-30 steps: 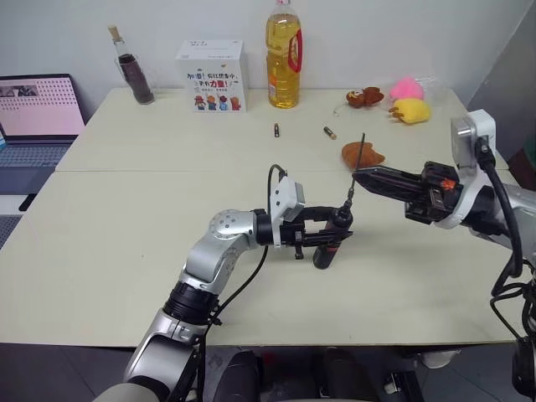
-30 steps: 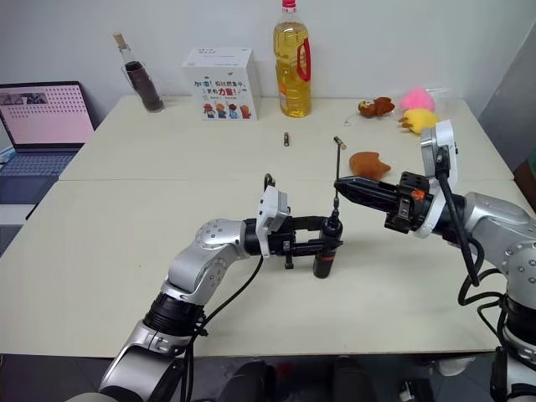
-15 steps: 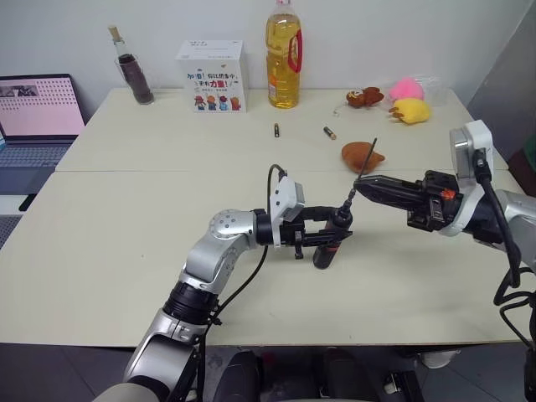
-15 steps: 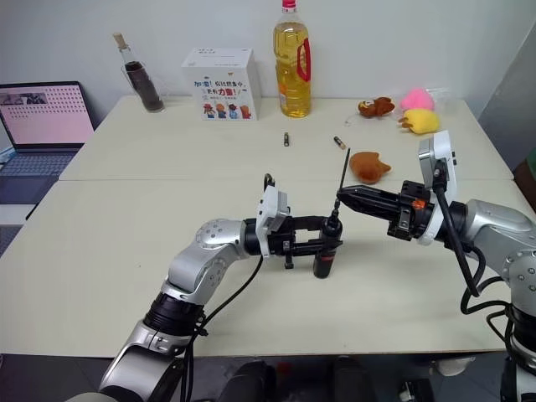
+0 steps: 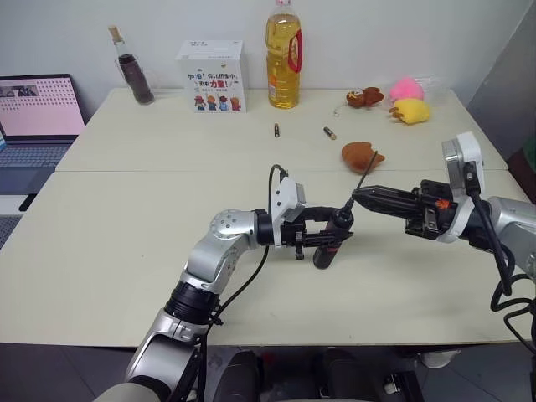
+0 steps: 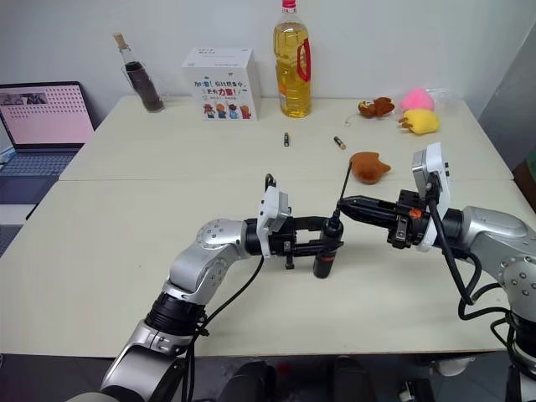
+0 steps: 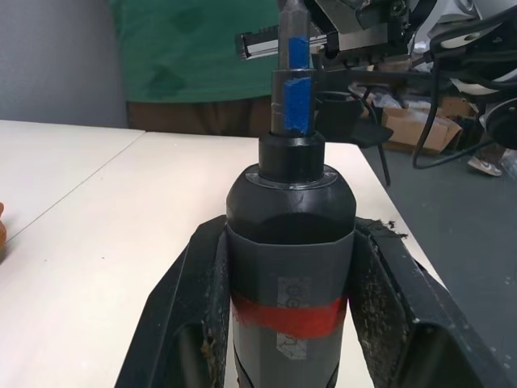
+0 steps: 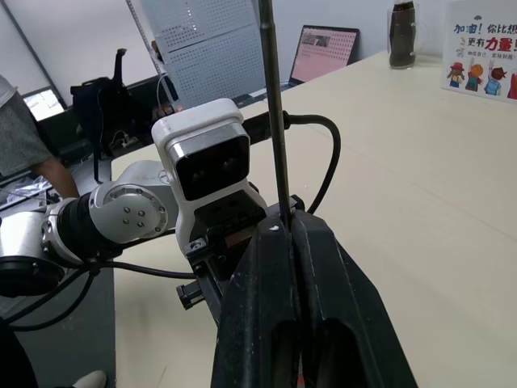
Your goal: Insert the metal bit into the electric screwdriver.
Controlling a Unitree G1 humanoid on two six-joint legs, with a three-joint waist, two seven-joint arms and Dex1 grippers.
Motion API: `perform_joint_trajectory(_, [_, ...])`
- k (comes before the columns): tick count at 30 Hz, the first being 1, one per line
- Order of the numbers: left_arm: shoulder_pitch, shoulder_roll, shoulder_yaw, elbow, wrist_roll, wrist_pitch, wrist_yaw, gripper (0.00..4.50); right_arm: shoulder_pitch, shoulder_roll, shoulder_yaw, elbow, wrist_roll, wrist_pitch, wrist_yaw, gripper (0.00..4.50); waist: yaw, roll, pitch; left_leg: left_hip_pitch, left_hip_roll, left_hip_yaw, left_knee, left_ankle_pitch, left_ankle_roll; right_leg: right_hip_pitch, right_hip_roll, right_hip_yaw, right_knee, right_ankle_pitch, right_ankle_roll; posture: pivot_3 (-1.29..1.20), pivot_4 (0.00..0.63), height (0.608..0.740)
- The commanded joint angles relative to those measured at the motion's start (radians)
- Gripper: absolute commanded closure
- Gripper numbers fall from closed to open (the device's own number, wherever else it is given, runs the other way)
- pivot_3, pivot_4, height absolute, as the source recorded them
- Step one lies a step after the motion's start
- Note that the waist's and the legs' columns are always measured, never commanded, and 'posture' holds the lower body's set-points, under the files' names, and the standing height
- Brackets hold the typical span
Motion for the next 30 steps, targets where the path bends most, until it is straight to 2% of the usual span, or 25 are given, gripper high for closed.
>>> perform_joint_trajectory(1, [-0.016, -0.008, 0.014, -0.017, -0.009, -0.027, 0.003, 2.81, 0.011, -0.015, 0.015, -0.027, -0.017, -0.001, 0.02, 4.47, 0.0, 0.0, 0.0, 0.0, 0.0, 0.0, 0.0, 0.0, 0.0, 0.0, 0.0, 0.0, 0.0, 0.0, 0.0, 0.0, 0.15, 0.74])
perform_joint_trajectory(5, [-0.016, -0.009, 0.014, -0.013, -0.004, -0.035, 0.005, 2.81, 0.006, -0.019, 0.012, -0.022, -0.014, 0.004, 0.023, 4.47, 0.0, 0.0, 0.0, 0.0, 0.0, 0.0, 0.0, 0.0, 0.0, 0.0, 0.0, 0.0, 0.0, 0.0, 0.0, 0.0, 0.15, 0.74])
perform_joint_trajectory(6, [-0.015, -0.01, 0.013, -0.012, -0.003, -0.036, 0.004, 2.81, 0.004, -0.019, 0.008, -0.019, -0.008, 0.009, 0.023, 4.08, 0.0, 0.0, 0.0, 0.0, 0.0, 0.0, 0.0, 0.0, 0.0, 0.0, 0.0, 0.0, 0.0, 0.0, 0.0, 0.0, 0.15, 0.74])
perform_joint_trajectory(7, [-0.015, -0.01, 0.013, -0.011, -0.003, -0.037, 0.004, 2.81, -0.001, -0.022, 0.002, -0.015, 0.0, 0.017, 0.024, 3.98, 0.0, 0.0, 0.0, 0.0, 0.0, 0.0, 0.0, 0.0, 0.0, 0.0, 0.0, 0.0, 0.0, 0.0, 0.0, 0.0, 0.15, 0.74])
perform_joint_trajectory(14, [-0.005, -0.003, 0.011, -0.02, -0.006, -0.041, -0.001, 2.81, -0.043, -0.042, -0.044, -0.004, 0.048, 0.058, 0.006, 2.31, 0.0, 0.0, 0.0, 0.0, 0.0, 0.0, 0.0, 0.0, 0.0, 0.0, 0.0, 0.0, 0.0, 0.0, 0.0, 0.0, 0.15, 0.74])
perform_joint_trajectory(18, [0.002, 0.003, 0.009, -0.016, -0.007, -0.042, -0.009, 2.81, -0.119, -0.082, -0.155, 0.022, 0.215, 0.128, -0.101, 1.49, 0.0, 0.0, 0.0, 0.0, 0.0, 0.0, 0.0, 0.0, 0.0, 0.0, 0.0, 0.0, 0.0, 0.0, 0.0, 0.0, 0.15, 0.74])
perform_joint_trajectory(24, [-0.035, 0.027, 0.039, 0.0, -0.022, -0.028, -0.019, 2.81, -0.03, -0.161, -0.262, -0.042, 0.369, 0.182, -0.183, 0.19, 0.003, -0.001, 0.001, 0.0, 0.0, 0.0, 0.0, 0.0, 0.0, 0.001, 0.0, 0.0, 0.0, 0.0, 0.0, 0.0, 0.15, 0.74])
perform_joint_trajectory(25, [-0.05, 0.036, 0.05, 0.007, -0.025, -0.024, -0.021, 2.81, -0.011, -0.169, -0.278, -0.048, 0.38, 0.18, -0.192, 0.05, 0.003, -0.002, 0.001, 0.0, 0.0, 0.0, 0.0, 0.0, 0.0, 0.001, 0.0, 0.0, 0.0, 0.0, 0.0, 0.0, 0.15, 0.74])
perform_joint_trajectory(28, [-0.087, 0.08, 0.086, 0.012, -0.046, -0.006, -0.032, 2.81, 0.029, -0.168, -0.306, -0.072, 0.397, 0.155, -0.24, 0.05, 0.0, -0.002, 0.001, 0.0, 0.0, 0.001, 0.001, 0.0, 0.0, 0.0, 0.0, 0.0, 0.001, 0.0, 0.0, 0.0, 0.15, 0.74])
perform_joint_trajectory(30, [-0.134, 0.13, 0.132, 0.011, -0.068, 0.036, -0.035, 2.81, 0.063, -0.142, -0.315, -0.105, 0.357, 0.121, -0.281, 0.05, -0.001, -0.002, 0.001, 0.0, 0.001, 0.002, 0.001, 0.0, 0.0, 0.0, 0.002, 0.001, 0.001, 0.0, 0.0, 0.0, 0.15, 0.74])
